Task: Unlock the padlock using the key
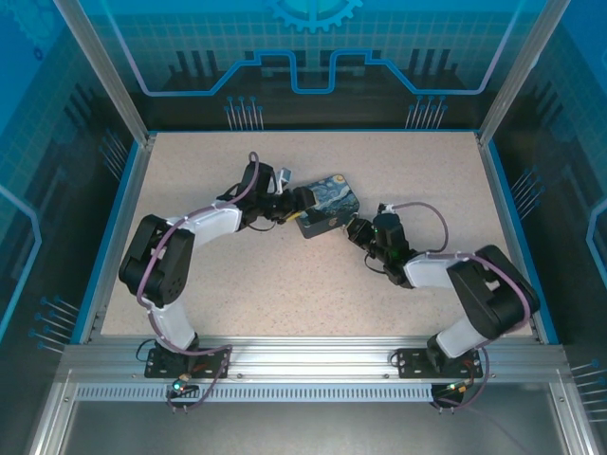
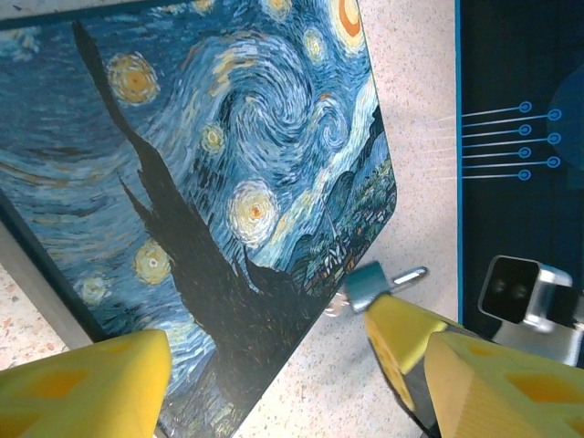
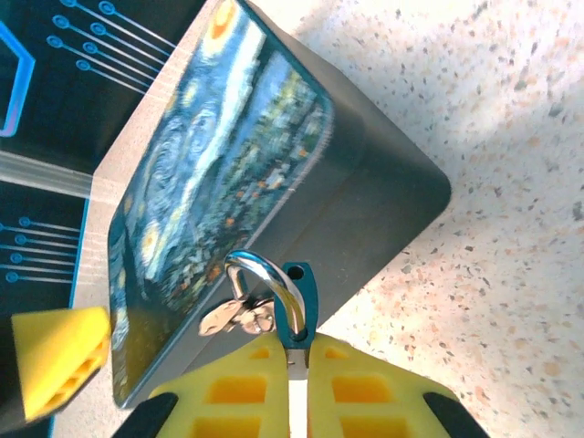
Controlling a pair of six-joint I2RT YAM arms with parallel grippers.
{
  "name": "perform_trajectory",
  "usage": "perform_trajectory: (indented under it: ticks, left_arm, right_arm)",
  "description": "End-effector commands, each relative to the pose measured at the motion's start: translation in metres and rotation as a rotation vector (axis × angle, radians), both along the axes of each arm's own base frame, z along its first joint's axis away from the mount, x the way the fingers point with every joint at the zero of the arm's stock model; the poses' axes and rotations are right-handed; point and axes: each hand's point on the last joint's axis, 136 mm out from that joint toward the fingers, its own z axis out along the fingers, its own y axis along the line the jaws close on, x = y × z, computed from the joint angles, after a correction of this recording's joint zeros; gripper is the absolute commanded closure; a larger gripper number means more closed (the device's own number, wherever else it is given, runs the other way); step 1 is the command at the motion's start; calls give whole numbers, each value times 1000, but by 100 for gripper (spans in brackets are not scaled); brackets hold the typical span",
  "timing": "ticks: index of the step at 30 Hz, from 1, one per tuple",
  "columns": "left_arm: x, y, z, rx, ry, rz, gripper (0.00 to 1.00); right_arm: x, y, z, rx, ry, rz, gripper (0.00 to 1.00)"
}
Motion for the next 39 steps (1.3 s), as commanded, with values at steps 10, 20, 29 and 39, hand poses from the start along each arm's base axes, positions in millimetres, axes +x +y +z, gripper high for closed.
perform_trajectory:
  ticks: [10, 20, 29, 39]
  left_arm:
    - [31, 37, 118, 30, -255, 43, 1]
    - [-7, 105, 144, 98, -368, 192, 1]
    - [-63, 138, 96, 137, -319, 266, 1]
    - [-73, 149, 80, 149, -276, 287, 1]
  right_arm:
    - [-51, -34, 42, -252, 12, 289, 89]
    - [-97, 12, 68, -145, 29, 610, 90]
    - [-135, 67, 54, -96, 163, 844, 90]
    - [-130, 64, -20, -91, 432, 827, 89]
